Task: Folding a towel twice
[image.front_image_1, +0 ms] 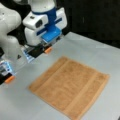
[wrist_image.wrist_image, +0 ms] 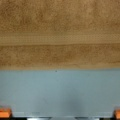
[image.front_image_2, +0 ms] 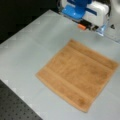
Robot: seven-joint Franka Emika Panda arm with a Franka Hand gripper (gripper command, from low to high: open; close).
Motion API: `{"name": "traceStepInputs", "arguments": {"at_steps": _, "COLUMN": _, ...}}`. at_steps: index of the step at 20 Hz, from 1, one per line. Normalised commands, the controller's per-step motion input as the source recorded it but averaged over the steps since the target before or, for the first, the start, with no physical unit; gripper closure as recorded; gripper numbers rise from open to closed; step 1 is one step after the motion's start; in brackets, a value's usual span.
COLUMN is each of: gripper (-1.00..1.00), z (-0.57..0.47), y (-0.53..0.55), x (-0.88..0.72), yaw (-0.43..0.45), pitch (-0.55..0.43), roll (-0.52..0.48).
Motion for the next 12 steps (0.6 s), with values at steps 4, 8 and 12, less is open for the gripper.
{"name": "traceStepInputs", "arguments": {"at_steps": 4, "gripper": -1.00, "z": 0.01, "y": 0.05, "x": 0.07, "yaw": -0.058, "pitch": 0.206, "roll": 0.101}}
{"name": "traceStepInputs", "arguments": {"at_steps": 8, "gripper": -1.00, "z": 0.03, "y": 0.16, "x": 0.22, "yaw": -0.161, "pitch": 0.207, "roll": 0.052}}
{"name": "traceStepInputs", "arguments": {"at_steps": 12, "gripper": -1.00, "z": 0.04, "y": 0.28, "x": 0.33, "yaw": -0.193, "pitch": 0.141, "roll": 0.042}}
